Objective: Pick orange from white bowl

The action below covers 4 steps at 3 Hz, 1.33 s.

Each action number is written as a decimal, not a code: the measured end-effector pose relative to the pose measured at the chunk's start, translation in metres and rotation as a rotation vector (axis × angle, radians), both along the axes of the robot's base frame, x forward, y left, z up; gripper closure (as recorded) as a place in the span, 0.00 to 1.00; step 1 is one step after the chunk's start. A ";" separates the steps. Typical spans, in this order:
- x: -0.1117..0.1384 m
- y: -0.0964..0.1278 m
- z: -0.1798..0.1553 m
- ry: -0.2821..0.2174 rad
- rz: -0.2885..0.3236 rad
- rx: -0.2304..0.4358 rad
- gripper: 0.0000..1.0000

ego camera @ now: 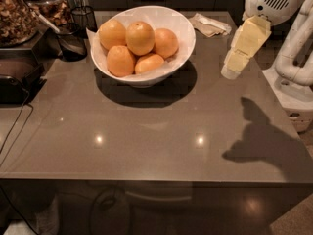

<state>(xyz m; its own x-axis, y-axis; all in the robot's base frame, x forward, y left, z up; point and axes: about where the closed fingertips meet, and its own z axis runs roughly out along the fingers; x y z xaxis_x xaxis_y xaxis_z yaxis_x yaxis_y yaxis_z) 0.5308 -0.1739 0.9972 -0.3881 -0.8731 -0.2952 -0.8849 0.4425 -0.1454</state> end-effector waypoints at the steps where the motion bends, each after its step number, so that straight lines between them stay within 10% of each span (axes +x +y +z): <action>1: 0.013 0.016 0.004 -0.026 0.026 0.029 0.00; 4: 0.049 0.098 0.031 -0.115 0.177 0.007 0.00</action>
Offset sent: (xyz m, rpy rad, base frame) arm 0.0426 0.1042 0.0328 0.0035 -0.0694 0.2145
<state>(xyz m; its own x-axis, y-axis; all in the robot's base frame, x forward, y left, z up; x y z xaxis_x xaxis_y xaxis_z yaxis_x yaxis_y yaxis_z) 0.5798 -0.0755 1.0287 -0.1924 -0.9224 -0.3350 -0.9265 0.2832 -0.2477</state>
